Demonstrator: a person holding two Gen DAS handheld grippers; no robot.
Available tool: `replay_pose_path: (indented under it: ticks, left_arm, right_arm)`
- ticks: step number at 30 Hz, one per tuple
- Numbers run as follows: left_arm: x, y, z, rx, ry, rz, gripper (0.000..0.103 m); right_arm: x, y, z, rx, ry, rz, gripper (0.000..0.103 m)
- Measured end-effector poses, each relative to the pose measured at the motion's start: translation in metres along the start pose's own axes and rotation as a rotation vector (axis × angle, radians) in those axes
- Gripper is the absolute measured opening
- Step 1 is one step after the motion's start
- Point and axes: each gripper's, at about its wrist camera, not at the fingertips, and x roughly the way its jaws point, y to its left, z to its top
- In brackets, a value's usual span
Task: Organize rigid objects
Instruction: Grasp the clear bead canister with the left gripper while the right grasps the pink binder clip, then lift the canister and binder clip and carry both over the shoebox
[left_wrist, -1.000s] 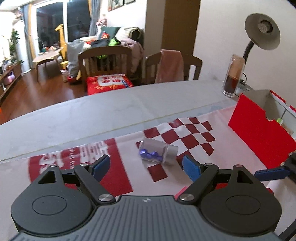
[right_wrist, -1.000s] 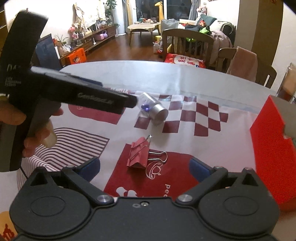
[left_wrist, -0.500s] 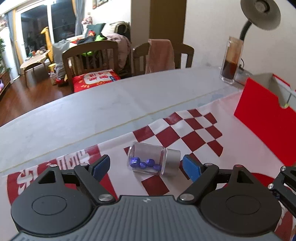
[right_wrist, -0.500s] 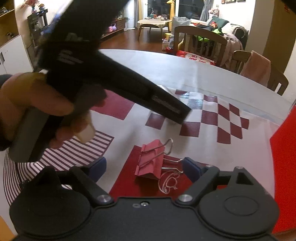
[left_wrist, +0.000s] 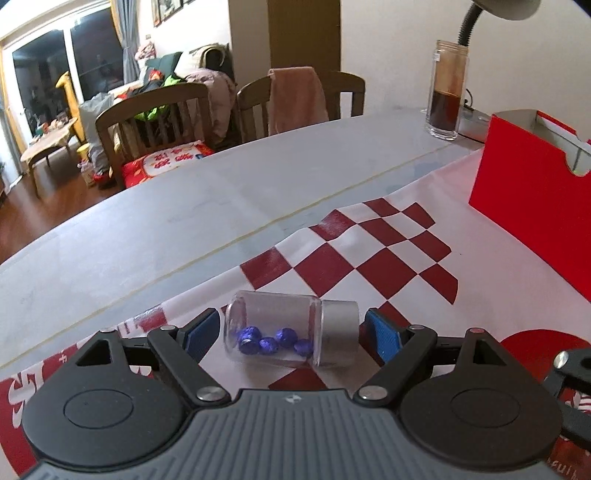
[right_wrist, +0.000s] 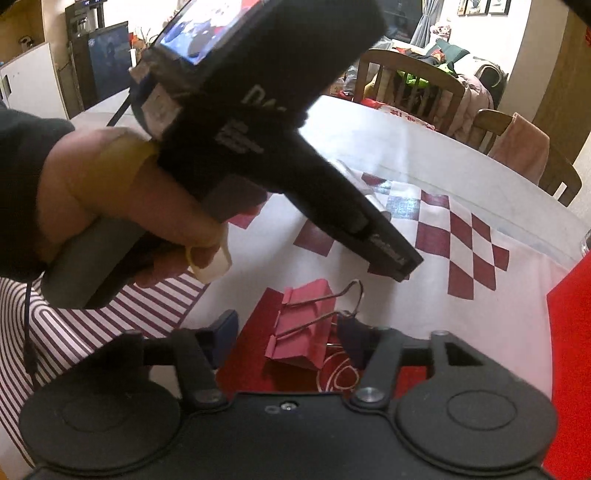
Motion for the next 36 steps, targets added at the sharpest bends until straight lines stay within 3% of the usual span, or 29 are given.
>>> replay_pose_path:
  ticks: [4, 8, 20, 36]
  left_arm:
    - [0.003, -0.004, -0.001, 0.025, -0.004, 0.003, 0.086]
    - [0.004, -0.005, -0.003, 0.031, 0.000, 0.004, 0.071]
    - [-0.007, -0.005, -0.003, -0.013, 0.018, 0.025, 0.068]
    - [-0.087, 0.001, -0.010, -0.105, -0.020, -0.001, 0.068]
  right_arm:
    - [0.001, 0.000, -0.003, 0.016, -0.013, -0.003, 0.049]
    - [-0.001, -0.001, -0.003, 0.035, -0.017, 0.006, 0.034]
    - [-0.015, -0.014, -0.012, 0.105, -0.024, -0.027, 0.032]
    - [-0.101, -0.047, -0.024, 0.251, -0.100, -0.033, 0.032]
